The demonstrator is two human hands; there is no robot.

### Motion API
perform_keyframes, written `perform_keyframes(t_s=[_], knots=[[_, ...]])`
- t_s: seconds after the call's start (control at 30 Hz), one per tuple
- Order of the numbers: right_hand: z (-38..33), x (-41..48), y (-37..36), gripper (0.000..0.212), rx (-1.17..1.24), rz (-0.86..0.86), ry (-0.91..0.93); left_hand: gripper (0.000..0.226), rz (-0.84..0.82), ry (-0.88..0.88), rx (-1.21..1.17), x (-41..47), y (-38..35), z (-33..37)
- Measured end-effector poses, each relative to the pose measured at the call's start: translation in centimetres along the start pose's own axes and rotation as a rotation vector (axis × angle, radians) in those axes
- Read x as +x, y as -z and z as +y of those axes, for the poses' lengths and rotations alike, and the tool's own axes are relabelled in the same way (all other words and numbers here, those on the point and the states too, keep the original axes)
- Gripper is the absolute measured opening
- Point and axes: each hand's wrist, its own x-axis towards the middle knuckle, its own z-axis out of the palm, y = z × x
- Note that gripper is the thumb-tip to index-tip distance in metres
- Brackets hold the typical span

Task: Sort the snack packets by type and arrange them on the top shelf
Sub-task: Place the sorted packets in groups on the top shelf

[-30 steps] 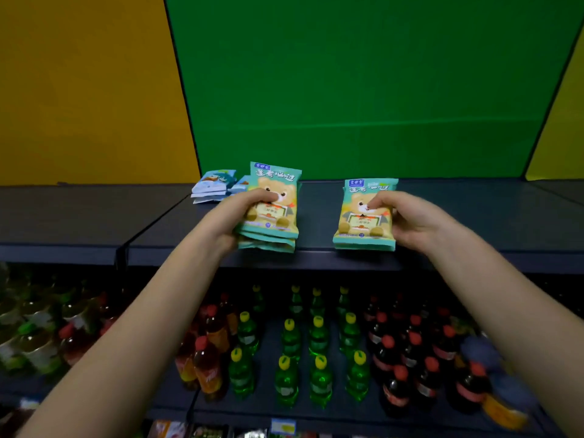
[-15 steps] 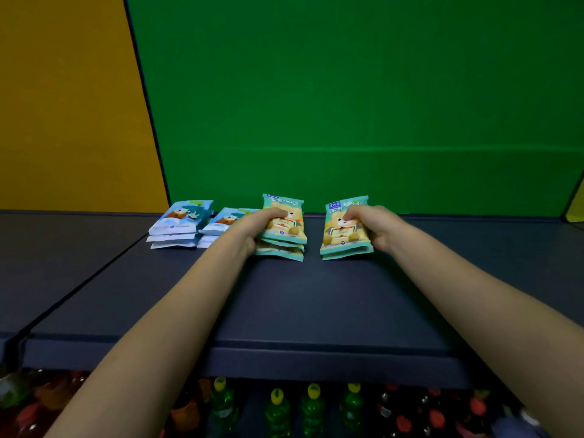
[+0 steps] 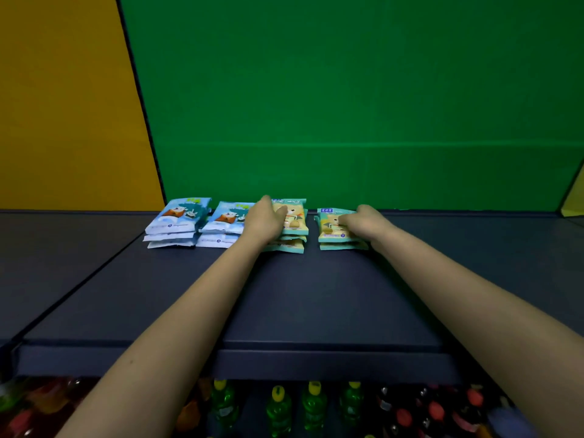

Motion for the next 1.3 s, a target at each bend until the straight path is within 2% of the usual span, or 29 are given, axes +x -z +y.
perform_keyframes(t_s=[0.13, 0.3, 0.4, 0.57, 0.67, 0.83, 1.07, 1.3], knots=[[0.3, -3.2, 2.2, 0.047, -0.12, 0.075, 0.133, 0.036, 0.051, -0.107, 0.038, -1.8, 1.1, -0.1], [2.1, -11.1, 5.6, 0.027, -0.155, 0.175, 0.32, 0.023, 0.198, -0.3, 0.069, -7.6, 3.9, -1.4], [4.0, -17.3, 6.5, 0.021, -0.12, 0.236, 0.364, 0.019, 0.276, -0.457, 0.132, -13.0, 5.3, -2.6], [9.2, -27.7, 5.6, 0.018, -0.129, 0.348, 0.383, 0.016, 0.302, -0.532, 0.208, -23.3, 6.0, -5.1], [13.2, -32.4, 4.2, 0.017, -0.115, 0.369, 0.359, 0.015, 0.239, -0.546, 0.196, -28.4, 5.1, -7.0], [20.7, -39.6, 2.0, 0.018, -0.175, 0.31, 0.229, 0.013, 0.048, -0.457, 0.17, -35.4, 1.1, -10.3], [32.1, -46.2, -1.7, 0.021, -0.164, 0.149, 0.044, 0.01, -0.197, -0.399, 0.225, -43.1, -6.7, -13.1], [42.3, -50.6, 1.1, 0.028, -0.109, 0.11, -0.164, 0.01, -0.428, -0.269, 0.309, -49.9, -15.4, -11.8]])
